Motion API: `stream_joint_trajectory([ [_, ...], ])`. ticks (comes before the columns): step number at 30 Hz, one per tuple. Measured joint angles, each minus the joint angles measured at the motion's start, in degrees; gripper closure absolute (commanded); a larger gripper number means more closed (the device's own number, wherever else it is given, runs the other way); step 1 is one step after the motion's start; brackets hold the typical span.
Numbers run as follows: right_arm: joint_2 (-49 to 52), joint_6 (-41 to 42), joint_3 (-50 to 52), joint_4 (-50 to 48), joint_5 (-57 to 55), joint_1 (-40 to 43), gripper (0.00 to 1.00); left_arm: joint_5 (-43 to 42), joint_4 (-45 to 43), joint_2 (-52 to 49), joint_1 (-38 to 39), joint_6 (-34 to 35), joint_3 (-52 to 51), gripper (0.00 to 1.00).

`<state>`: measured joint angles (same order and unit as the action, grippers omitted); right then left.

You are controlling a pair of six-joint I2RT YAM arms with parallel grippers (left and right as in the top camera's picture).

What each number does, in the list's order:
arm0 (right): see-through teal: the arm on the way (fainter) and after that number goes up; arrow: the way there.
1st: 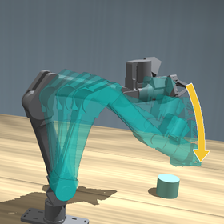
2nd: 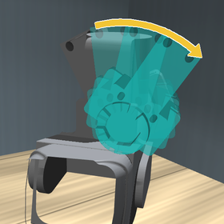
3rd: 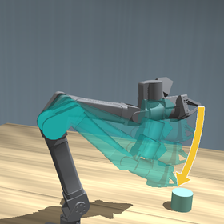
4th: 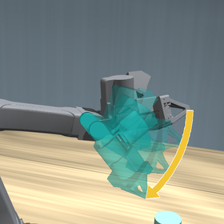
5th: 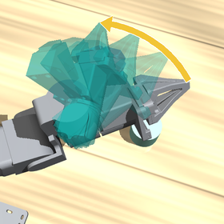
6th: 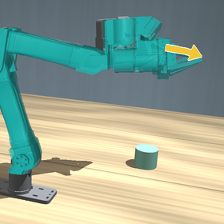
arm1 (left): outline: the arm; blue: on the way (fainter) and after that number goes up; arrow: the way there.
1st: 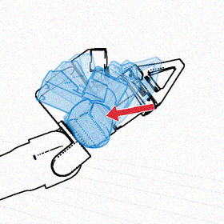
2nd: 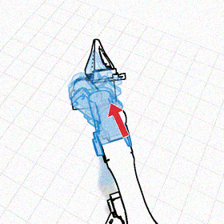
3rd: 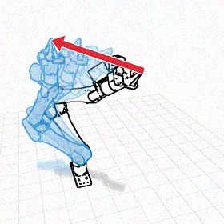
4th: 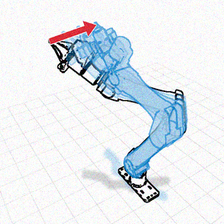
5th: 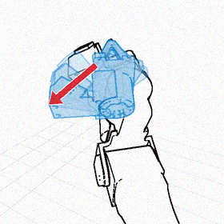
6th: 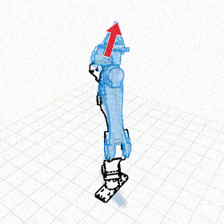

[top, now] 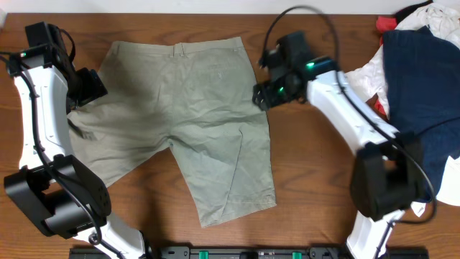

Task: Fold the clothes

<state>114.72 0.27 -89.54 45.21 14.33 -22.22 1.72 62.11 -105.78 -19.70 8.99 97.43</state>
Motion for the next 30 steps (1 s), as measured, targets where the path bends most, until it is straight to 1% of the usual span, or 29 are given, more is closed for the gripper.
stream_joint_trajectory([
  [6,3.63,0.04,0.83,0.22,-0.26,-1.92,0.28,0.0,0.0,0.0,0.0,0.0,0.0,0.19],
  [10,3.89,0.07,1.27,0.28,-0.24,-2.78,0.35,0.0,0.0,0.0,0.0,0.0,0.0,0.19],
  [18,3.89,0.42,6.21,-0.42,-1.31,-3.41,0.37,0.0,0.37,0.0,0.0,0.0,0.0,0.19],
  [20,3.89,0.57,8.07,-1.38,-2.05,-3.41,0.39,0.0,0.46,0.0,0.0,0.0,0.0,0.19],
  [23,3.67,0.79,9.27,-2.67,-2.69,-3.39,0.45,-0.02,0.5,0.0,0.0,0.0,0.0,0.19],
  [24,3.67,0.74,9.33,-2.8,-2.6,-3.39,0.49,0.0,0.5,0.0,0.0,0.0,0.0,0.19],
  [25,3.67,0.74,9.4,-2.89,-2.75,-3.39,0.56,0.0,0.5,0.0,0.0,0.0,0.0,0.19],
  [27,3.67,0.5,9.49,-3.17,-2.99,-3.39,0.99,-0.02,0.5,0.0,0.0,-0.09,0.0,0.19],
  [30,3.74,1.14,10.16,-4.11,-3.23,-3.39,0.99,-1.09,0.5,0.0,0.0,-1.62,0.0,0.19],
])
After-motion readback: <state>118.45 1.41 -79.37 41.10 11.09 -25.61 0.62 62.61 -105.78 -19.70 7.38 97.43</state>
